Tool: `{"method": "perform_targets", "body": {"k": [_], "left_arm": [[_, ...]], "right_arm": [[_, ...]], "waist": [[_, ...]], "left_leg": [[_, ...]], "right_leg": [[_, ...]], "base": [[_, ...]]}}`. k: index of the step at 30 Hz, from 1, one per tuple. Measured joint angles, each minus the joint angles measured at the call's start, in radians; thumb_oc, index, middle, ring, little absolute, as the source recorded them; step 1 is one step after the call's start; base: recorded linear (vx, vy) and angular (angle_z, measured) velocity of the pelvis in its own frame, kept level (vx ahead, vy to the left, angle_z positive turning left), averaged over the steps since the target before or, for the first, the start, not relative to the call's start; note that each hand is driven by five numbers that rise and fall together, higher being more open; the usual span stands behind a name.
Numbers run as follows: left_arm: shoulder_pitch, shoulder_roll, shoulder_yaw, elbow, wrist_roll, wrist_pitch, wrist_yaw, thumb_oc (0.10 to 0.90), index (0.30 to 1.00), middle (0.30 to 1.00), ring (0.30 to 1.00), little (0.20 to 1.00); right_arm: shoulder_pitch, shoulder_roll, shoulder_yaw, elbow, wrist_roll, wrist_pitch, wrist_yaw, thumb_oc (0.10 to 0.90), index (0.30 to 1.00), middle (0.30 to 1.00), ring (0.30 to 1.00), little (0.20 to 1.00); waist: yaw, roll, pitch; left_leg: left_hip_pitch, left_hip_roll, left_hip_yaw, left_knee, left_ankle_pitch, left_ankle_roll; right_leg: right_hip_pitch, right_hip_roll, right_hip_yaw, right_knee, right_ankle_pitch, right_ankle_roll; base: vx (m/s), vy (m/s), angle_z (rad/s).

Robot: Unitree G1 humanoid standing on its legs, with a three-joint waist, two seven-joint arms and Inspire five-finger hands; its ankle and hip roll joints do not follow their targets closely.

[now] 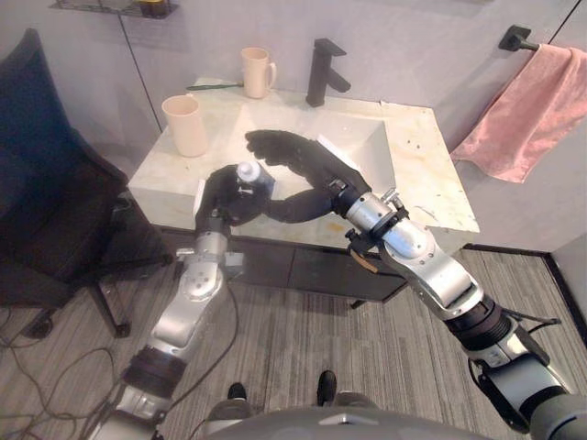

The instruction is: Organize the bathroom.

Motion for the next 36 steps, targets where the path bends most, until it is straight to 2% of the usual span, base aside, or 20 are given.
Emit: {"method": "perform_targets", "body": {"k": [5,20,21,22,23,25,33,36], "left_arm": [[0.001,-0.003,-0.057,-0.016,-0.001,0.0,-0.02,0.4,0.3,0.3,0.3,0.3],[0.001,0.0,-0.065,-0.016,0.001,0.0,-0.013,0.4,0.3,0.3,0.3,0.3],[0.001,0.0,-0.065,-0.016,0.001,0.0,-0.013,0.447,0.371,0.371,0.371,0.371],[0.001,0.0,-0.065,-0.016,0.001,0.0,-0.013,0.566,0.549,0.549,0.549,0.549],[0.001,0.0,-0.065,-0.016,0.0,0.0,-0.012,0.566,0.549,0.549,0.549,0.549],[0.001,-0.001,-0.065,-0.016,0.0,-0.001,-0.01,0.8,0.9,0.9,0.9,0.9],[0.001,-0.009,-0.028,-0.015,-0.001,-0.001,0.051,0.8,0.9,0.9,0.9,0.9],[0.002,-0.011,-0.025,0.02,-0.013,-0.036,0.049,0.8,0.9,0.9,0.9,0.9]], "right_arm": [[-0.001,0.001,-0.054,0.014,-0.041,0.0,-0.027,0.4,0.3,0.3,0.3,0.3],[-0.001,-0.002,-0.057,0.015,-0.042,0.0,-0.025,0.4,0.3,0.3,0.3,0.3],[-0.001,-0.002,-0.057,0.015,-0.042,0.0,-0.026,0.4,0.3,0.3,0.3,0.3],[-0.001,-0.002,-0.057,0.015,-0.042,0.0,-0.026,0.4,0.3,0.3,0.3,0.3],[-0.001,-0.002,-0.057,0.015,-0.042,0.0,-0.027,0.4,0.3,0.3,0.3,0.3],[-0.001,-0.003,-0.057,0.015,-0.044,0.0,-0.028,0.4,0.3,0.3,0.3,0.3],[-0.006,-0.017,-0.057,0.015,-0.08,-0.006,-0.039,0.4,0.3,0.3,0.3,0.3],[-0.027,-0.018,-0.057,0.016,-0.083,-0.009,-0.04,0.4,0.3,0.3,0.3,0.3]], "waist": [[0.012,0.0,0.0],[0.005,0.0,0.0],[0.005,0.0,0.0],[0.005,0.0,0.0],[0.005,0.0,0.0],[0.007,0.0,0.0],[0.02,0.0,0.0],[0.03,0.0,0.0]], "left_leg": [[-0.001,-0.003,-0.003,0.0,0.0,0.0],[-0.001,-0.004,-0.003,0.0,0.001,0.0],[-0.001,-0.004,-0.003,0.0,0.001,0.0],[-0.001,-0.004,-0.003,0.0,0.001,0.0],[-0.001,-0.004,-0.003,0.0,0.001,0.0],[-0.002,-0.004,-0.004,0.0,0.001,0.0],[-0.009,-0.004,-0.017,-0.002,0.001,0.001],[-0.015,-0.006,-0.028,0.0,0.004,0.004]], "right_leg": [[0.0,-0.003,-0.004,0.0,0.0,0.0],[0.0,-0.002,-0.003,0.0,0.0,0.0],[0.0,-0.002,-0.004,0.0,0.0,0.0],[0.0,-0.002,-0.004,0.0,0.0,0.0],[0.0,-0.002,-0.004,0.0,0.0,0.0],[0.001,-0.002,-0.004,0.0,0.0,0.0],[0.002,-0.003,-0.017,0.0,-0.002,-0.002],[0.002,-0.003,-0.028,0.0,-0.002,-0.003]], "base": [[0.0,0.0,0.02],[0.0,0.0,0.0],[0.0,0.0,0.0],[0.0,0.0,0.0],[0.0,0.0,0.0],[-0.01,0.019,0.0],[-0.02,0.052,0.04],[0.0,0.07,0.12]]}}
